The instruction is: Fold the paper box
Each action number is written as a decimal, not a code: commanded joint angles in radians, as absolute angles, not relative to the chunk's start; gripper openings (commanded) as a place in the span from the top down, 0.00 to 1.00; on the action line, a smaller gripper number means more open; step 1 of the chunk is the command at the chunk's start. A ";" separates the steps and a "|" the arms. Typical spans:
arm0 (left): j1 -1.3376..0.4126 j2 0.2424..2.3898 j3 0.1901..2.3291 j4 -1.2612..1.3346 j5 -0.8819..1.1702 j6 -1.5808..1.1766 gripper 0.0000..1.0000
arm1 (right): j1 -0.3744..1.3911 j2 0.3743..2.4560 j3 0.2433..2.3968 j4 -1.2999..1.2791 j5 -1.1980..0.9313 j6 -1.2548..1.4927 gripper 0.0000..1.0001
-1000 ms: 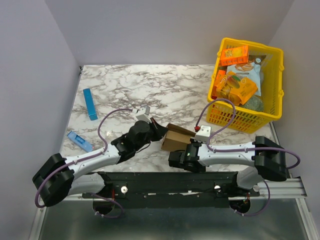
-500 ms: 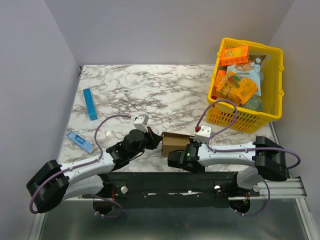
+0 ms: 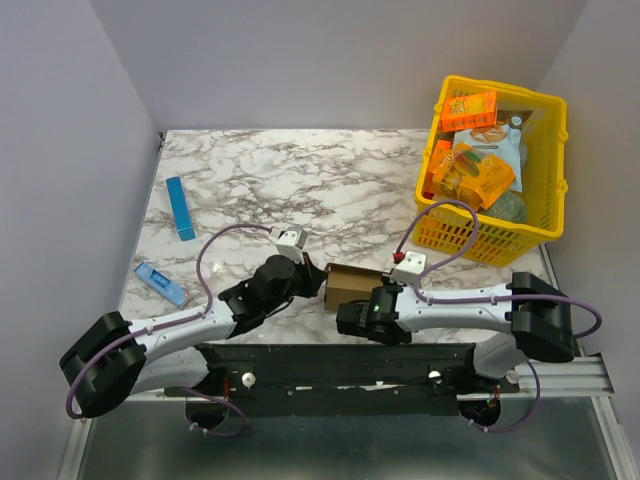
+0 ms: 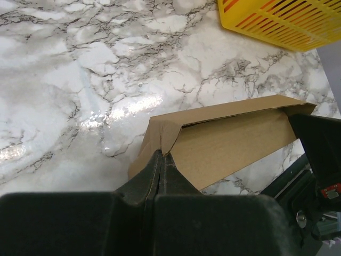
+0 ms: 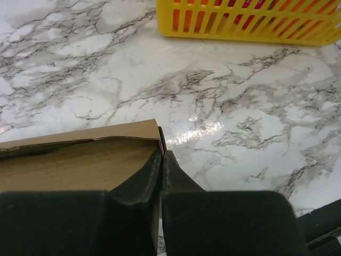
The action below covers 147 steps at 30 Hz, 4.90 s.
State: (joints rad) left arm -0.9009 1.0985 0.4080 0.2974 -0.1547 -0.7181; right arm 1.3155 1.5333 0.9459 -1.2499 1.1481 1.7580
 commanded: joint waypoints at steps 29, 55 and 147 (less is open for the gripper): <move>-0.893 1.134 0.439 0.448 -0.055 -0.195 1.00 | 1.275 0.953 0.747 -0.273 0.583 0.035 0.00; -0.841 1.227 0.430 0.558 0.048 -0.127 1.00 | 1.127 1.101 0.652 -0.101 0.541 -0.192 0.26; -0.687 1.362 0.606 0.453 0.248 -0.136 0.78 | 1.060 1.180 0.696 -0.250 0.486 -0.255 0.98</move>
State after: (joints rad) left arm -0.6930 1.3495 0.5667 0.4725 0.2543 -0.1413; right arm 1.0599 1.1896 0.6895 -0.2142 0.5079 -0.2737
